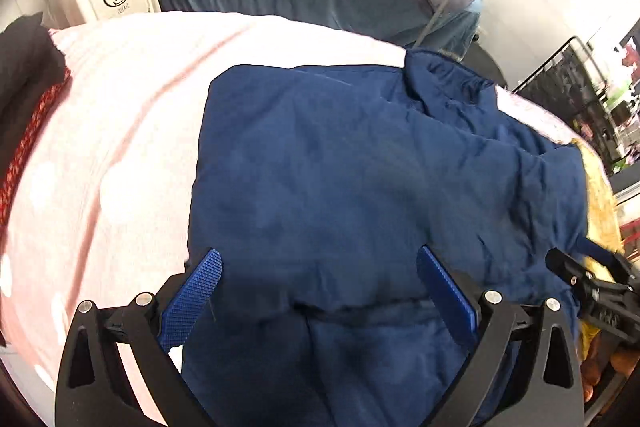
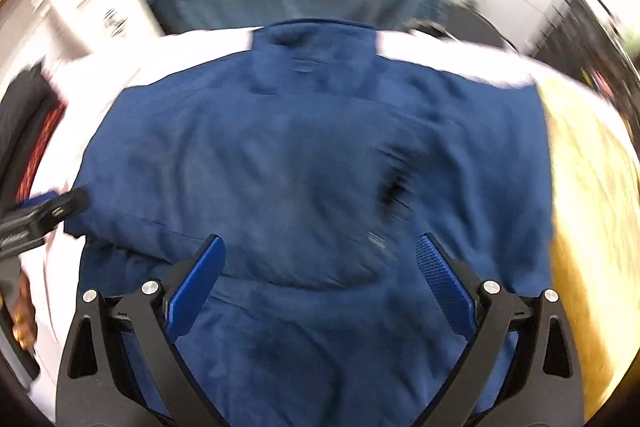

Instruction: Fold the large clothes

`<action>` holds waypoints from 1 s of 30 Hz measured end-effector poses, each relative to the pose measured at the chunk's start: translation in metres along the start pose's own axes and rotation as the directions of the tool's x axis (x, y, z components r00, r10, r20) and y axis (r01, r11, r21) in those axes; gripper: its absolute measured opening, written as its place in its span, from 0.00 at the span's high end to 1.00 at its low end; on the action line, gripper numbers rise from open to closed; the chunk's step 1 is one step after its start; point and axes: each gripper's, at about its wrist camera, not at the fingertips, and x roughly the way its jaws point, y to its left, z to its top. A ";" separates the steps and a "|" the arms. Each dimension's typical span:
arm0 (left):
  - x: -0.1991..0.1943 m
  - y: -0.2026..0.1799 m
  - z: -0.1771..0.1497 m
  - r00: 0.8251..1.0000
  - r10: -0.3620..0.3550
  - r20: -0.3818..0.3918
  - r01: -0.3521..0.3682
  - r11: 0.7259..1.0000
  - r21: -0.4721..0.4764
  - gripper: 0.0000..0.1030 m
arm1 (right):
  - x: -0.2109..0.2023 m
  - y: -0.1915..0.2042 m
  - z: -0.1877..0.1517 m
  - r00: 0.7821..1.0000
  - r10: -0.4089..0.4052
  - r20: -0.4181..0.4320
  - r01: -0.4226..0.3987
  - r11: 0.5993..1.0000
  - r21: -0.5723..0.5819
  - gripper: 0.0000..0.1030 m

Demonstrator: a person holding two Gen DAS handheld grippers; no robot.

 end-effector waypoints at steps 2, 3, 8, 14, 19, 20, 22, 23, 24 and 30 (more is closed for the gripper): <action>0.015 -0.006 0.005 1.000 0.007 -0.028 -0.006 0.999 0.035 0.07 | 0.015 0.017 0.006 0.999 0.033 -0.016 -0.034 0.997 -0.067 0.08; 0.022 -0.007 0.006 0.999 0.025 -0.040 -0.023 0.998 0.051 0.07 | 0.020 0.020 0.003 0.999 0.039 -0.028 -0.041 0.996 -0.078 0.08; 0.058 -0.010 0.005 0.989 0.109 -0.104 -0.097 0.988 0.118 0.06 | 0.066 0.004 -0.003 0.989 -0.043 -0.140 0.034 0.997 -0.064 0.12; 0.085 -0.005 0.003 0.983 0.114 -0.145 -0.094 0.986 0.140 0.06 | 0.091 -0.009 -0.007 0.984 -0.012 -0.175 0.002 0.998 -0.057 0.13; 0.106 -0.006 0.005 0.979 0.143 -0.148 -0.119 0.981 0.156 0.05 | 0.114 0.002 -0.004 0.980 -0.064 -0.189 0.049 0.995 -0.083 0.07; 0.109 -0.006 0.006 0.979 0.142 -0.146 -0.119 0.981 0.156 0.05 | 0.119 0.004 -0.002 0.979 -0.068 -0.190 0.054 0.996 -0.077 0.05; 0.114 -0.004 0.006 0.981 0.136 -0.142 -0.113 0.981 0.154 0.05 | 0.119 0.002 -0.003 0.979 -0.080 -0.188 0.066 0.995 -0.079 0.05; 0.115 -0.003 0.006 0.981 0.134 -0.140 -0.112 0.982 0.154 0.05 | 0.121 0.003 -0.001 0.979 -0.087 -0.183 0.073 0.994 -0.084 0.05; 0.116 -0.002 0.006 0.982 0.132 -0.136 -0.110 0.982 0.155 0.05 | 0.122 0.004 -0.001 0.980 -0.090 -0.180 0.075 0.994 -0.085 0.05; 0.105 -0.002 0.003 0.987 0.117 -0.111 -0.098 0.982 0.163 0.05 | 0.097 0.007 -0.018 0.982 -0.087 -0.168 0.075 0.994 -0.078 0.06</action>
